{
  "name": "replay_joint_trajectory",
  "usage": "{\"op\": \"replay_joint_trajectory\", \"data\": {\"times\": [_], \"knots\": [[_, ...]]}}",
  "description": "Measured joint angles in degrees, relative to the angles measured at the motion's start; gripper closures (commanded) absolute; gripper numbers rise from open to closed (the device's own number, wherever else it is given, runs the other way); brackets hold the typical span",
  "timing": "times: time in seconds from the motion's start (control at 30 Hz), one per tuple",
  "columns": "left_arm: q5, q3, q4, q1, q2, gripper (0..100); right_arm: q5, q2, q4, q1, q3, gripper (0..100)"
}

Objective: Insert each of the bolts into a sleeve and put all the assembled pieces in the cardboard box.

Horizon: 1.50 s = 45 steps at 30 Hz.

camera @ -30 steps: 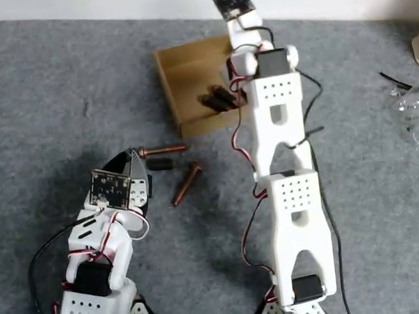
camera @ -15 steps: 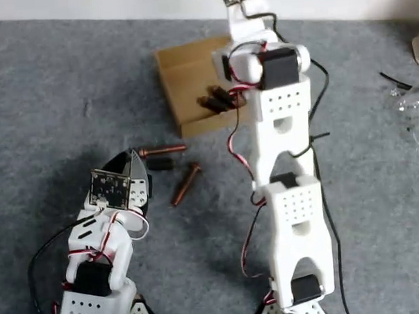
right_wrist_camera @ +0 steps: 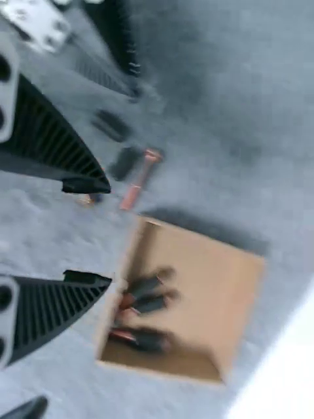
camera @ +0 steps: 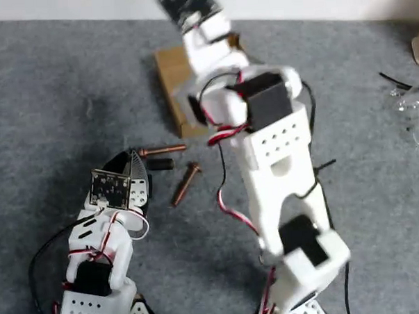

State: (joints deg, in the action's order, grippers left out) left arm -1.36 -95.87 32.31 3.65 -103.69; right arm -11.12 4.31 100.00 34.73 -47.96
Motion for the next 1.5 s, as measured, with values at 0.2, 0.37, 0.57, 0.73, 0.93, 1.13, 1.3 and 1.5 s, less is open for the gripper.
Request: {"op": "replay_joint_trajectory", "data": {"times": [0.2, 0.37, 0.57, 0.73, 0.93, 1.13, 1.3, 1.5], "knots": [[0.00, 0.00, 0.00, 0.00, 0.00, 97, 0.00, -9.14, -1.41, 0.09, 22.24, 82.4], [0.00, 0.00, 0.00, 0.00, 0.00, 97, 0.00, -13.54, -8.97, -1.14, 40.26, 82.4], [0.00, 0.00, 0.00, 0.00, 0.00, 97, 0.00, -17.14, -24.53, -1.41, 61.36, 82.4], [0.00, 0.00, 0.00, 0.00, 0.00, 97, 0.00, -17.14, -39.56, 0.00, 75.34, 82.4], [0.00, 0.00, 0.00, -1.67, 0.00, 97, -5.36, -17.23, -50.64, 3.87, 82.29, 82.4], [0.00, 0.00, -1.58, -6.07, 0.00, 97, -6.24, -17.32, -56.18, 4.13, 82.46, 82.4], [1.14, 0.00, -2.90, -10.99, 0.00, 97, -6.33, -10.81, -56.53, 4.13, 76.92, 82.4], [2.64, 0.00, -2.99, -12.66, 0.00, 97, -6.59, 5.80, -55.12, 5.45, 62.68, 82.5]]}}
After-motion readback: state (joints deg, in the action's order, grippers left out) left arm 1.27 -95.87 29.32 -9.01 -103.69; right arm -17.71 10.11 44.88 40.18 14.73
